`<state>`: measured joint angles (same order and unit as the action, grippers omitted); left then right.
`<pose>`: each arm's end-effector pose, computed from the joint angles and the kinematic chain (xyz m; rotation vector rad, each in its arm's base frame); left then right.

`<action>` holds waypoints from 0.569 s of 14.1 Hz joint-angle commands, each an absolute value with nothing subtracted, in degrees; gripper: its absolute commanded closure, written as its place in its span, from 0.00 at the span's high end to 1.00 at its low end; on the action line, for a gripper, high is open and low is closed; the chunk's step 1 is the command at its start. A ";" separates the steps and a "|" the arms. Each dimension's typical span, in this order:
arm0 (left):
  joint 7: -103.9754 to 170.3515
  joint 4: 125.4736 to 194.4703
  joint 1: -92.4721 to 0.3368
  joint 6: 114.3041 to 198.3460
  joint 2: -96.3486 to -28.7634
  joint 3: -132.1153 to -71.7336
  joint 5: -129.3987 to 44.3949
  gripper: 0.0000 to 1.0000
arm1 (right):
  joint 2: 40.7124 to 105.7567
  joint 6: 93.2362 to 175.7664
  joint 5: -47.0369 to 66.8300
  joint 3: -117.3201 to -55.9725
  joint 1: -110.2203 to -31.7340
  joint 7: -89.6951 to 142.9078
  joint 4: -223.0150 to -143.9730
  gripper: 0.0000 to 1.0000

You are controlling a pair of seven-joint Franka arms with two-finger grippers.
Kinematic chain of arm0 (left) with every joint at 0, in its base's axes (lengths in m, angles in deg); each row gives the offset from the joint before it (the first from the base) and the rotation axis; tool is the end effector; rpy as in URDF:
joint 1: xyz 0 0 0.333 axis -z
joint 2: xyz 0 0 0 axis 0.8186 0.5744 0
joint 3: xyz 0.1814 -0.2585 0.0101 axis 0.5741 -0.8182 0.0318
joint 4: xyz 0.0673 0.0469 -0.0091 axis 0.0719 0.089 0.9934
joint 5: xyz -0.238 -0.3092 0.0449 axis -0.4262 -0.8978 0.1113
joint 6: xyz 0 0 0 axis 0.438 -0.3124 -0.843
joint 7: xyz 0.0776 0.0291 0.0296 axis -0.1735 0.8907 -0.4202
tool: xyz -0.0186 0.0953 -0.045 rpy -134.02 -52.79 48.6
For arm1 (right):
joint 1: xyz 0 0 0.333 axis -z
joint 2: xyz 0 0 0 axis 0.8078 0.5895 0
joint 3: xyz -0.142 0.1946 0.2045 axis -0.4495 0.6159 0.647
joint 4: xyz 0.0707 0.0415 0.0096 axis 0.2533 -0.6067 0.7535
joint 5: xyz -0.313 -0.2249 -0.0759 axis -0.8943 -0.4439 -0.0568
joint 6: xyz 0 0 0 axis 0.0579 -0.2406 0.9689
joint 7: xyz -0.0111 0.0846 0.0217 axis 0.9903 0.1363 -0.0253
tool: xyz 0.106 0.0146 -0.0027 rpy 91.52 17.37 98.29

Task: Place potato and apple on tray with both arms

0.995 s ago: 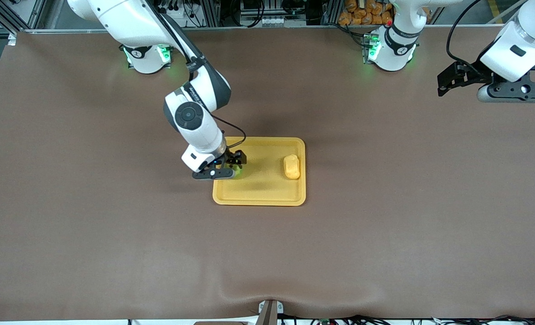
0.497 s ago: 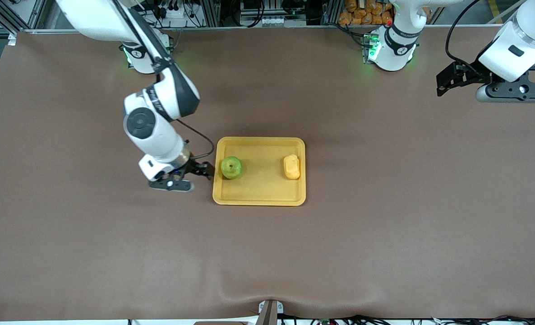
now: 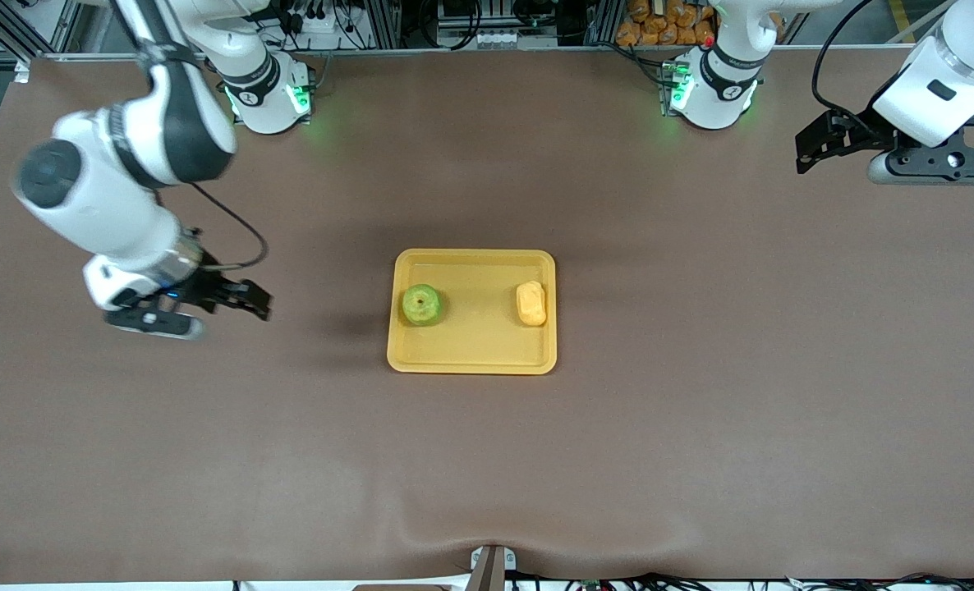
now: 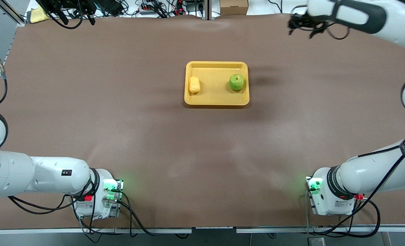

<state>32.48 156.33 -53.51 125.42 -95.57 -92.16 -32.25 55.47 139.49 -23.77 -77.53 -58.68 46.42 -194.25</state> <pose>0.4985 -0.0898 0.6379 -3.0930 0.0701 0.0597 0.5869 0.0892 0.4509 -3.0587 0.2108 -0.1148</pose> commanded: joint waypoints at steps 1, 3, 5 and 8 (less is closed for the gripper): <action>31.90 155.71 -54.33 123.72 -96.53 -92.65 -32.37 1.00 | 50.93 137.02 -23.70 -76.36 -52.67 38.26 -196.53 1.00; 31.82 153.78 -54.15 123.28 -96.00 -92.74 -32.28 1.00 | 48.12 134.38 -23.61 -76.36 -50.02 34.82 -196.44 1.00; 31.82 153.69 -54.24 122.83 -95.91 -92.74 -32.28 1.00 | 45.65 130.79 -23.52 -76.36 -48.17 33.58 -196.10 1.00; 31.82 153.69 -54.24 122.57 -95.91 -92.74 -32.28 1.00 | 45.55 121.58 -23.70 -76.36 -48.08 33.75 -189.36 1.00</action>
